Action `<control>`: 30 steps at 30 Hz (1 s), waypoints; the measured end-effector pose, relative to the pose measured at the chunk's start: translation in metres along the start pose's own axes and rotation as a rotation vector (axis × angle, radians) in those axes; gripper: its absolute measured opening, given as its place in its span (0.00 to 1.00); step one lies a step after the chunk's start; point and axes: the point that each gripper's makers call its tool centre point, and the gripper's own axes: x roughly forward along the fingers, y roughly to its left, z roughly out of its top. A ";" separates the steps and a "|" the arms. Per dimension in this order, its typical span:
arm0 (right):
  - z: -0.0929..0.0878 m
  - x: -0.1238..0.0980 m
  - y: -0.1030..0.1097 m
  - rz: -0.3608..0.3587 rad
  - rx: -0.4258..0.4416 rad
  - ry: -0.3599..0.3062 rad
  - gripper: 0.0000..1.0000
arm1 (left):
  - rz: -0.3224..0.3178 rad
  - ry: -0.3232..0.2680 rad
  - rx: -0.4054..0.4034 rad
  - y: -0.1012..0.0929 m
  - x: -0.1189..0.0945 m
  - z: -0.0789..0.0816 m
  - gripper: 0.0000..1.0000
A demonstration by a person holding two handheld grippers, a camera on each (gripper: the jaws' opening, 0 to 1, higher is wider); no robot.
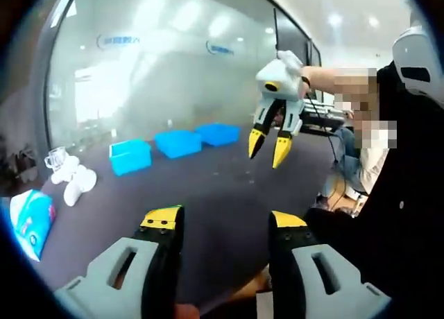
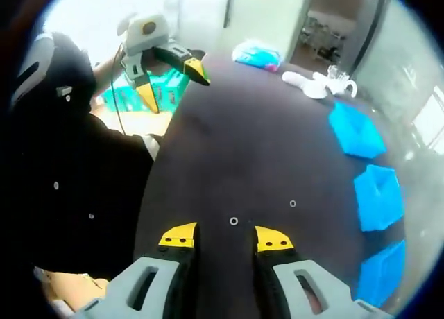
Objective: Sort the screws, nuts, and washers into the corresponding bins
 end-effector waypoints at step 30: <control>-0.007 0.038 0.003 0.107 -0.006 0.115 0.12 | -0.022 0.024 0.006 -0.010 -0.004 -0.005 0.45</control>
